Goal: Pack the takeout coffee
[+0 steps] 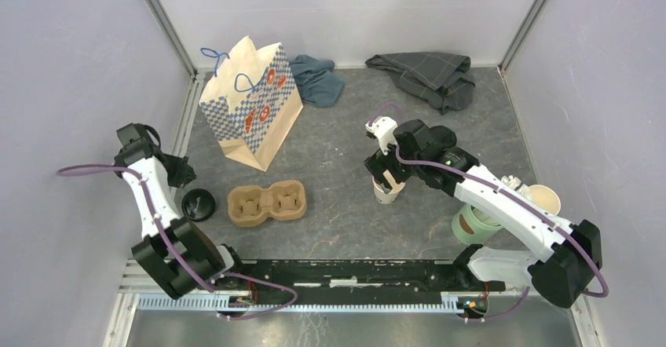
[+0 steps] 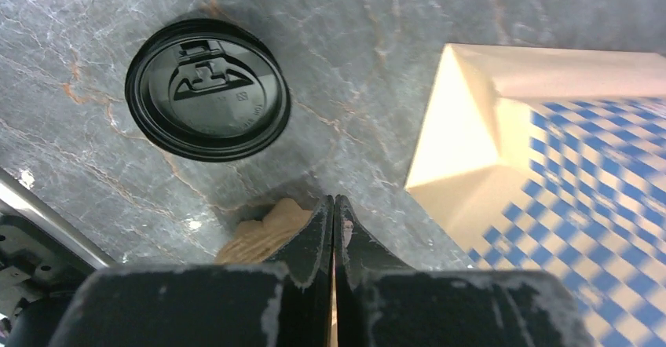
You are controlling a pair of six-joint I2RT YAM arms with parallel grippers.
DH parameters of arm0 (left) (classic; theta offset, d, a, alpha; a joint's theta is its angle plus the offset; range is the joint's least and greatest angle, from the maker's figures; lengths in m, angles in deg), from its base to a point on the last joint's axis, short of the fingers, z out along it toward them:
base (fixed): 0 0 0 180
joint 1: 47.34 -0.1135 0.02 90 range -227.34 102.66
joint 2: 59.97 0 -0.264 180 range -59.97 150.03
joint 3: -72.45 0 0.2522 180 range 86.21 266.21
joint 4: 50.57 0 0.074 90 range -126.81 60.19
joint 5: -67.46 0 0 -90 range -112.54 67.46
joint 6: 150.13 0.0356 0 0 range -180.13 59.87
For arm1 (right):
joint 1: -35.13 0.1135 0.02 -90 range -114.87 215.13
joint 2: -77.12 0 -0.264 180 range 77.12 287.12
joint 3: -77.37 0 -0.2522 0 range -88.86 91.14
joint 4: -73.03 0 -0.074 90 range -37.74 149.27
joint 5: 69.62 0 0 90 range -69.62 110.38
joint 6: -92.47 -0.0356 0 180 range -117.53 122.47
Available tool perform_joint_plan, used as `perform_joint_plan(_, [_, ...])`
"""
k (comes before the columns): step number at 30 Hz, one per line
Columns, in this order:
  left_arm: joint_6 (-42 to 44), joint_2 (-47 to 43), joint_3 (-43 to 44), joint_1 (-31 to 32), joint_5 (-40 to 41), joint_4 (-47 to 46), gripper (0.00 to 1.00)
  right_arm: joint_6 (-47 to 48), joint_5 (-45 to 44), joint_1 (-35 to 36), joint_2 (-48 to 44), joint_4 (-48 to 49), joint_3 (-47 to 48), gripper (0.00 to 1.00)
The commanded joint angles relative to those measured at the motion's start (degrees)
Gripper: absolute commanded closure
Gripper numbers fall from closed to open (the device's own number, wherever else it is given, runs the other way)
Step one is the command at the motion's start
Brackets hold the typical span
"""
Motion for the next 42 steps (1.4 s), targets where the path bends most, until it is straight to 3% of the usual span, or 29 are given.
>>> perform_joint_plan(1, [-1.09, -6.94, 5.47, -0.33, -3.88, 4.22, 0.98, -0.72, 2.0, 0.68, -2.04, 1.25, 3.26, 0.05])
perform_joint_plan(5, [1.44, -9.5, 0.48, 0.13, -5.69, 0.56, 0.95, -2.2, 4.78, 0.7, -3.07, 0.75, 5.0, 0.05])
perform_joint_plan(6, [1.47, -9.82, -1.25, 0.76, -5.5, -0.8, 0.84, -2.55, 5.28, 0.7, -3.16, 0.58, 5.25, 0.05])
perform_joint_plan(7, [1.96, -9.91, -2.25, 1.6, -4.33, -1.21, 0.64, -2.76, 5.57, 0.71, -3.5, 0.6, 5.35, 0.05])
perform_joint_plan(8, [2.49, -9.6, -2.71, 2.2, -3.15, -1.24, 0.53, -2.76, 5.64, 0.55, -3.92, 0.72, 5.16, 0.05])
perform_joint_plan(10, [3.69, -8.25, -2.67, 3.13, -1.92, -1.55, 0.39, -2.76, 5.69, 0.34, -4.6, 1.4, 3.97, 0.05])
perform_joint_plan(12, [5.5, -5.5, -1.94, 4.29, 0.4, -1.6, 0.33, -4.47, 6.18, -0.18, -5.06, 2.03, 2.8, 0.05])
perform_joint_plan(16, [7.86, 0.4, -0.69, 6.08, 5.93, -1.47, 0.32, -3.34, 5.78, -1.82, -4.93, 1.5, 2.05, 0.05])
perform_joint_plan(24, [11.48, 13.03, 3.21, 5.96, 7.79, -2.73, 0.33, -0.83, 3.9, -1.58, -3.28, 1.39, 1.41, 0.05])
perform_joint_plan(28, [11.61, 15.97, 4.9, 5.9, 8.7, -2.17, 0.42, -0.53, 3.93, -1.61, -2.35, 1.89, 1.36, 0.05])
perform_joint_plan(42, [7.03, 22.41, 6.83, 5.63, 10.02, 0.6, 0.58, 0.31, 2.97, -1.65, -2.52, 2.07, 0.56, 0.05])
